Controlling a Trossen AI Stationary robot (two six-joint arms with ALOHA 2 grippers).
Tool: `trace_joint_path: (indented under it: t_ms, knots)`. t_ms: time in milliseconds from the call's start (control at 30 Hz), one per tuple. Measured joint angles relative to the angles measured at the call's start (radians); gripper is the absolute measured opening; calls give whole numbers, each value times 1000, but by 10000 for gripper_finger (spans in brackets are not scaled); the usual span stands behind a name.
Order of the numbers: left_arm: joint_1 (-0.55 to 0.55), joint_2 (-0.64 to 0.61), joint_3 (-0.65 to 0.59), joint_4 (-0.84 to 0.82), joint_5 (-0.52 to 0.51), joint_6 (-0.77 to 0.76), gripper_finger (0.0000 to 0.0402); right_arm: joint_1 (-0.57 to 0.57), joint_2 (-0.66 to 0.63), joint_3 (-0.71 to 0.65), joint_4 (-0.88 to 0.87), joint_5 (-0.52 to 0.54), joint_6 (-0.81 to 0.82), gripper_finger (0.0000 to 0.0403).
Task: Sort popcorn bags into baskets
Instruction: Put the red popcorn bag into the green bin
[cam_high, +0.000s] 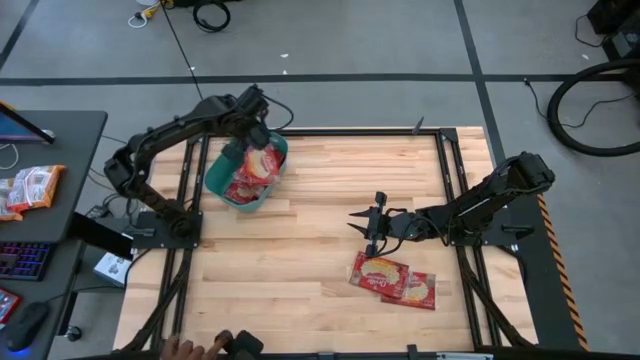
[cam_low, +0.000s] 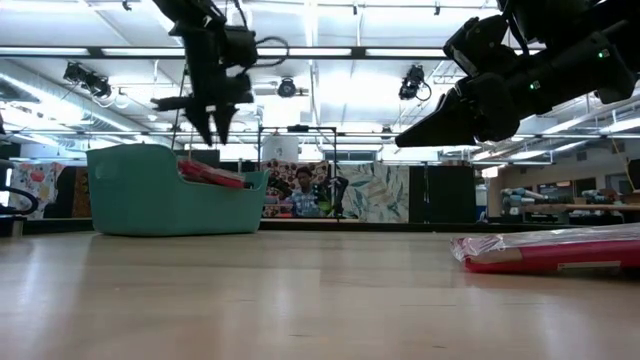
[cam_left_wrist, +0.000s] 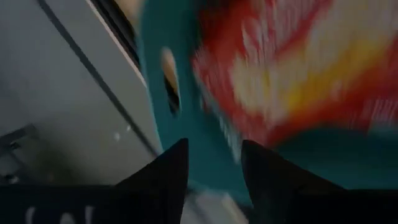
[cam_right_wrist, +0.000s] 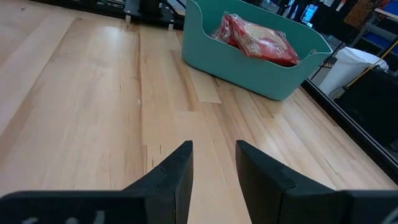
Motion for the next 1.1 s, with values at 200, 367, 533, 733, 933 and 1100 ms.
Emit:
trace_joint_path:
  t_ms: [200,367,533,733,933,1100]
  knots:
    - [-88,5,-2,70,162,-494,143,0,0,0,0,0,0,126]
    - [-185,74,-5,64,161,-877,142,0,0,0,7,-7,0,126]
    - [-271,131,-5,51,144,-1085,141,0,0,0,14,-8,0,126]
    - [-363,173,-5,8,116,-1145,141,0,0,0,16,-9,-6,126]
    - [-388,191,-5,-126,13,-1187,141,0,0,0,24,-9,-16,126]
    - [-350,193,-5,-275,-9,-1255,141,0,0,0,32,-29,-16,126]
